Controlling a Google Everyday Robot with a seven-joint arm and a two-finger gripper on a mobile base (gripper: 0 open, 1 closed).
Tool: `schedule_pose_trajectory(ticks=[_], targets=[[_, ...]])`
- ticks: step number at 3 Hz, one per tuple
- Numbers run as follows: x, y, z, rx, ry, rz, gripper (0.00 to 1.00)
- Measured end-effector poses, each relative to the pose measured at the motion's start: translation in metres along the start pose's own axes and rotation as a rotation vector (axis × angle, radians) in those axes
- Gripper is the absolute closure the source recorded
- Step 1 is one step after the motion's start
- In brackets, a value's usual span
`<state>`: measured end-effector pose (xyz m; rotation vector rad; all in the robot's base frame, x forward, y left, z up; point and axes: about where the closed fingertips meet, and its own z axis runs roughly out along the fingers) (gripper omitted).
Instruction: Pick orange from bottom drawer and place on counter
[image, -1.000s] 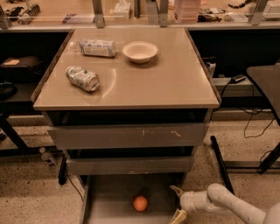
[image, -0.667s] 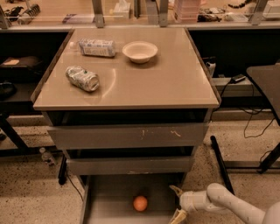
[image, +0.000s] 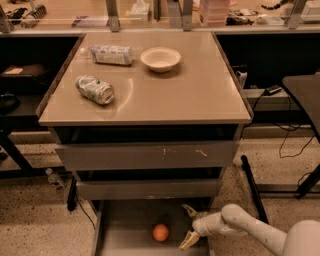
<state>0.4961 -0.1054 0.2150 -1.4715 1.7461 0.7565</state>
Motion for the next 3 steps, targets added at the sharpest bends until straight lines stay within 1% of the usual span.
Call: schedule_pose_trajectory(ticks=[1, 2, 3], targets=[[-0.007, -0.013, 0.025, 0.015, 0.005, -0.023, 0.00], [0.001, -0.014, 0.044, 0.011, 0.014, -0.014, 0.00], [0.012, -0.008, 0.062, -0.021, 0.011, 0.003, 0.00]])
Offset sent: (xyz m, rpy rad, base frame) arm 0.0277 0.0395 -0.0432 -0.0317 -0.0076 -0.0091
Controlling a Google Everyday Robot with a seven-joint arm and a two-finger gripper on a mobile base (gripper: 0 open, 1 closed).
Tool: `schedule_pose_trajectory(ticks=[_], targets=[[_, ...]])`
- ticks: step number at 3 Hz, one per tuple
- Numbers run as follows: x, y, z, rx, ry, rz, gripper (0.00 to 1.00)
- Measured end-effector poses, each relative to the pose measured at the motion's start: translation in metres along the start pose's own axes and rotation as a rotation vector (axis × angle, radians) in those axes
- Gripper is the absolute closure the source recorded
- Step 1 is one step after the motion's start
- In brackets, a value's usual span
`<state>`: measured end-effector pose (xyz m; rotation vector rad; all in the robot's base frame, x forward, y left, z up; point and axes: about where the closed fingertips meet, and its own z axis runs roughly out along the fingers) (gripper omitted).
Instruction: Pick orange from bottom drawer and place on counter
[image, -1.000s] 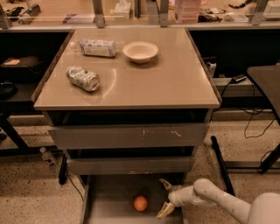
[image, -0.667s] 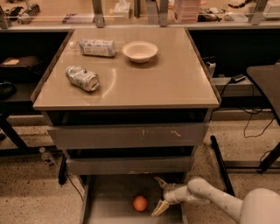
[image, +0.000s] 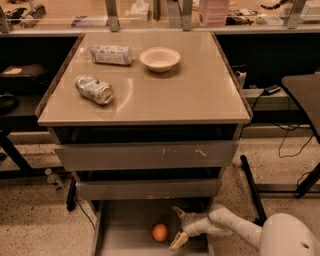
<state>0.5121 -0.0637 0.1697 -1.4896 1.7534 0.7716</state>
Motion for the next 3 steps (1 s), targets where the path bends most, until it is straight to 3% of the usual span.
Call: schedule_pose_trajectory(ticks=[2, 3], targets=[[0.020, 0.019, 0.033, -0.064, -0.017, 0.027, 0.00], [0.000, 0.025, 0.042, -0.091, -0.059, -0.010, 0.00]])
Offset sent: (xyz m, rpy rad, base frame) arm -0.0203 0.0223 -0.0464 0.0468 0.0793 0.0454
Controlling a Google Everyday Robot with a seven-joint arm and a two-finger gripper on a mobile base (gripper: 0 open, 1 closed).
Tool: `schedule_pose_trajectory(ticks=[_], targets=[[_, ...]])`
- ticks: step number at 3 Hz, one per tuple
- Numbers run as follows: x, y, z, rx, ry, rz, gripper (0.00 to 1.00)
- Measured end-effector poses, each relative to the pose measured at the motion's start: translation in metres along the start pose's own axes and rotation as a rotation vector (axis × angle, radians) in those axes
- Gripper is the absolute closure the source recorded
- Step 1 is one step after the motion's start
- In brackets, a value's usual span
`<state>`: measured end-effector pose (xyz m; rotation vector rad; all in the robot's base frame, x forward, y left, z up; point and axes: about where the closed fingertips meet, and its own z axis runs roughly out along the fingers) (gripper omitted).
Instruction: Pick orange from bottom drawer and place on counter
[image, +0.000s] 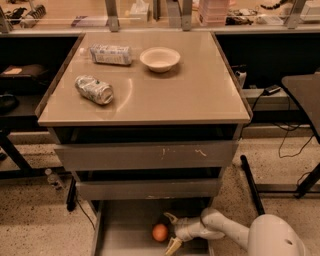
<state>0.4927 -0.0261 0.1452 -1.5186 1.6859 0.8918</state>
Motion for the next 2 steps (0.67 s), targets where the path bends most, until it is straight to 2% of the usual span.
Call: schedule_pose_trajectory(ticks=[1, 2], targets=[[-0.0183, 0.0001, 0.0153, -0.016, -0.049, -0.038, 0.00], [-0.0184, 0.0001, 0.0157, -0.017, -0.049, -0.039, 0.00]])
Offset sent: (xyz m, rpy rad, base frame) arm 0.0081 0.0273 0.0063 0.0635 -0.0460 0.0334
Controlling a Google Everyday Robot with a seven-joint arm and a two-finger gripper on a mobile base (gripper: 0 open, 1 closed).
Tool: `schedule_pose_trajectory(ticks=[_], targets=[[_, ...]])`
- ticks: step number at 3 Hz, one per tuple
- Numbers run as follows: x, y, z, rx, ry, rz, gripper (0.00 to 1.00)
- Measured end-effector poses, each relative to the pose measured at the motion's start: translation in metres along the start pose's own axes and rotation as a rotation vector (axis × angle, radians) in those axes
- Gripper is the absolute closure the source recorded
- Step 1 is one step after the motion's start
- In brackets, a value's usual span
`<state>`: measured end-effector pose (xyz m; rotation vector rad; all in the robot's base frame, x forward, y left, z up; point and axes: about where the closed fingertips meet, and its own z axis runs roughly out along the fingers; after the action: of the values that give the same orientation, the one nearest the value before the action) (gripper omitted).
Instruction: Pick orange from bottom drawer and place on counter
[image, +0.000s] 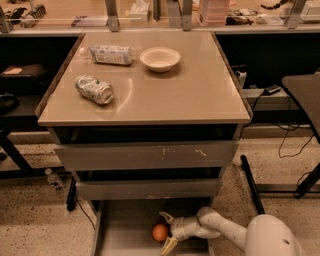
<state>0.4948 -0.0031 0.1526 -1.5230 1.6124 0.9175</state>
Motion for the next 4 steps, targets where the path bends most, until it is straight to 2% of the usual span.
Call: schedule_pose_trajectory(ticks=[2, 4], targets=[[0.0000, 0.0000, 0.0000, 0.000, 0.000, 0.000, 0.42], [0.0000, 0.0001, 0.0001, 0.000, 0.000, 0.000, 0.90]])
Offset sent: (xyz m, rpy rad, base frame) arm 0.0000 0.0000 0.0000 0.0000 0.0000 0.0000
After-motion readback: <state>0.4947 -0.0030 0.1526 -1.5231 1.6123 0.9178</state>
